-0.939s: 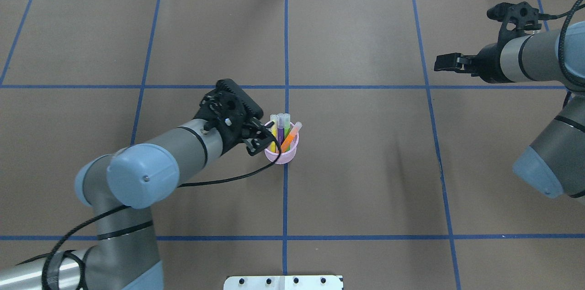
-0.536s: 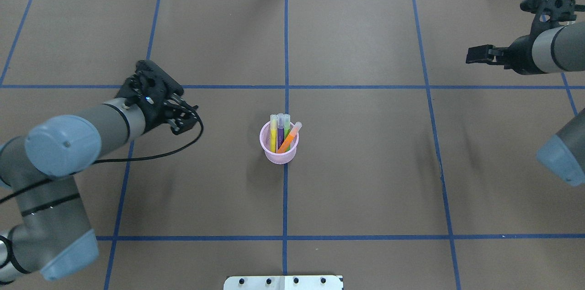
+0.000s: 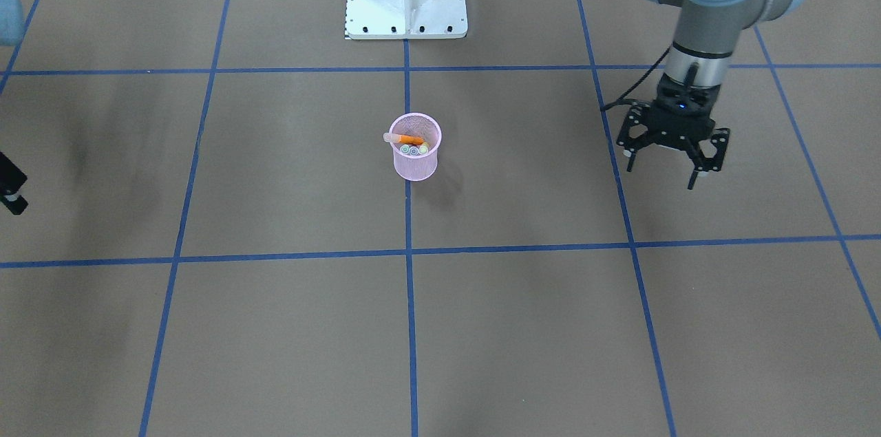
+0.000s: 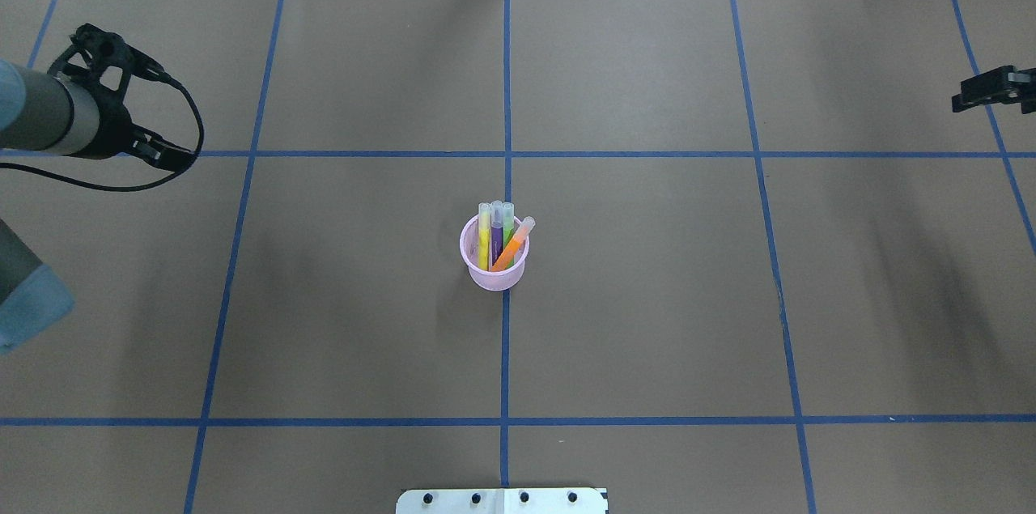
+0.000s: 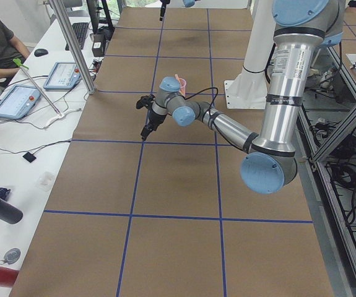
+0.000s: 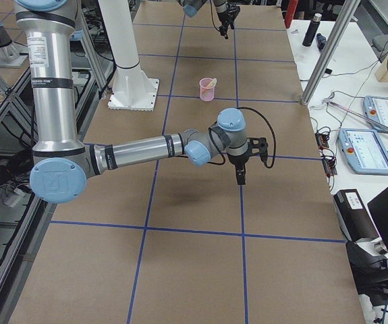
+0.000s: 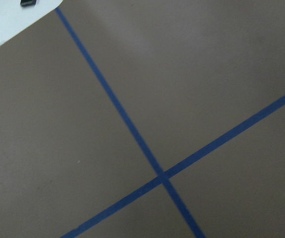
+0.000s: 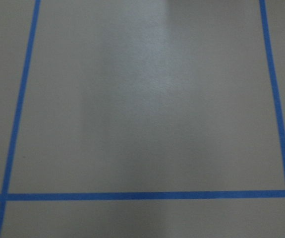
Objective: Collect pens into pen holder
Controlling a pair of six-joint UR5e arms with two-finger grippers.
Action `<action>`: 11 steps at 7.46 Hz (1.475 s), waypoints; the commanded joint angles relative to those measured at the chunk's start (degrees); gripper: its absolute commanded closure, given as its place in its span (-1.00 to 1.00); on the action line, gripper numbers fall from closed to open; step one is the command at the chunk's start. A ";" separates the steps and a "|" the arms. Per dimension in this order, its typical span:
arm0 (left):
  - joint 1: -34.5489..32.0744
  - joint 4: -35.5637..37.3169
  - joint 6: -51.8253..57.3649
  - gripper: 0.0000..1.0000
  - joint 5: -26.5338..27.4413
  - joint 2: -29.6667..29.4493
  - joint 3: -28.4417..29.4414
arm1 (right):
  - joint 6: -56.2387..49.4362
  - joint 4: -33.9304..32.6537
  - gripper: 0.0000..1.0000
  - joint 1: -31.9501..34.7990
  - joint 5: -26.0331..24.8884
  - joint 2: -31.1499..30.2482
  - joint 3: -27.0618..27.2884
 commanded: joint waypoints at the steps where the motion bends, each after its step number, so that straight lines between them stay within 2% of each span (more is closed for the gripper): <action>1: -11.27 6.01 0.15 -0.98 -16.21 -1.00 5.45 | -14.84 -6.98 -1.00 6.59 5.79 -0.77 -3.73; 2: -16.99 8.92 -0.02 -0.98 -23.09 -1.09 7.30 | -23.00 -12.24 -1.00 8.35 5.72 -1.03 -3.99; 3: -20.26 11.21 -0.10 -0.98 -26.81 -1.01 8.28 | -33.26 -17.51 -1.00 10.46 5.63 -0.43 -4.95; 4: -25.43 12.88 1.20 -0.98 -27.11 -1.09 10.03 | -38.49 -20.61 -1.00 11.61 5.46 -0.34 -4.96; 6: -30.91 13.86 17.06 -0.99 -27.37 -1.79 18.53 | -40.99 -23.09 -1.00 12.85 5.54 -0.42 -5.31; 8: -33.29 18.33 15.29 -0.99 -34.71 0.56 17.36 | -44.17 -26.43 -1.00 14.17 5.72 0.89 -5.57; 9: -33.74 18.09 11.79 -0.99 -34.67 2.31 15.25 | -44.17 -26.18 -1.00 14.17 5.63 0.90 -6.01; 10: -36.96 18.00 11.93 -0.99 -35.10 4.86 12.71 | -44.17 -26.18 -1.00 14.26 5.54 0.72 -5.93; 11: -36.91 17.21 12.02 -0.99 -34.33 9.41 7.29 | -44.09 -26.09 -1.00 14.26 5.28 0.55 -5.84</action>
